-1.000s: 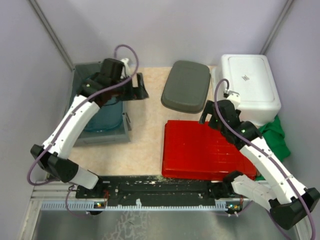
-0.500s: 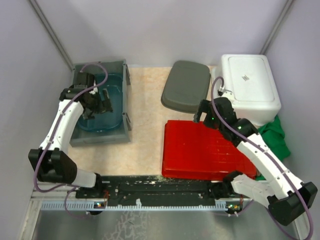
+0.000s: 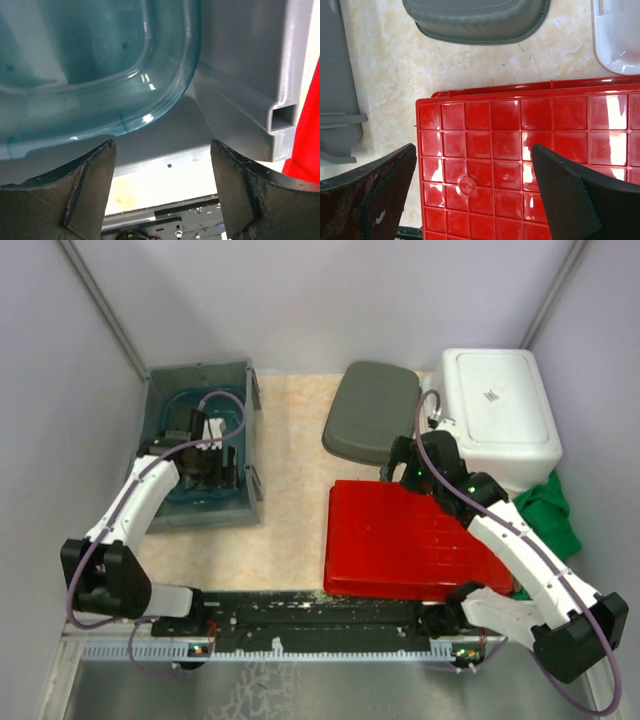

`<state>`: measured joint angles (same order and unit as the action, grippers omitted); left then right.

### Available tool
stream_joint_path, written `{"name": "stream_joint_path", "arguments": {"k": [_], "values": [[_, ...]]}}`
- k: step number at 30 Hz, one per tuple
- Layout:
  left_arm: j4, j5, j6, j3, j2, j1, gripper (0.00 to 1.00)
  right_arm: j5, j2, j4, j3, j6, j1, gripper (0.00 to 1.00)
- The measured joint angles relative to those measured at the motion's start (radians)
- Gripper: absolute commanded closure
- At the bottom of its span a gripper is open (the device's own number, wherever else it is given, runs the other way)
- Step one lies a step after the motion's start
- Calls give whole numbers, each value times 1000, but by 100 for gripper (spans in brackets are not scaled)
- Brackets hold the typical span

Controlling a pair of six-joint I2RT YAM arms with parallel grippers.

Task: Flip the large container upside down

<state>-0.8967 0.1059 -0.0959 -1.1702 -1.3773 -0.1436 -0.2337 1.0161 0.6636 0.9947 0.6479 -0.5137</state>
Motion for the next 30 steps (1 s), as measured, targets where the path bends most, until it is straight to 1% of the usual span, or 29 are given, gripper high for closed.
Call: {"name": "stream_joint_path", "arguments": {"k": [5,7,10,14,16,18,21,25,30], "values": [[87,42,53,36,-3,-31,28,14,15,-19,0,3,0,2],[118,42,66,35,-25,-41,29,17,18,-27,-1,6,0,2],[151,33,82,33,-71,-55,31,18,18,-35,-6,10,0,2],[191,8,101,33,-127,-64,31,15,12,-43,-21,14,0,2],[197,-18,102,34,-150,-65,33,9,3,-45,-33,19,0,2],[201,-50,100,36,-160,-66,39,0,-13,-45,-50,26,0,2],[201,-87,85,37,-160,-72,42,-14,-37,-43,-72,35,0,2],[202,-127,28,39,-160,-79,43,-30,-53,-43,-91,38,0,2],[213,-145,-64,66,-146,-45,43,-37,-53,-44,-92,38,0,2]]}}
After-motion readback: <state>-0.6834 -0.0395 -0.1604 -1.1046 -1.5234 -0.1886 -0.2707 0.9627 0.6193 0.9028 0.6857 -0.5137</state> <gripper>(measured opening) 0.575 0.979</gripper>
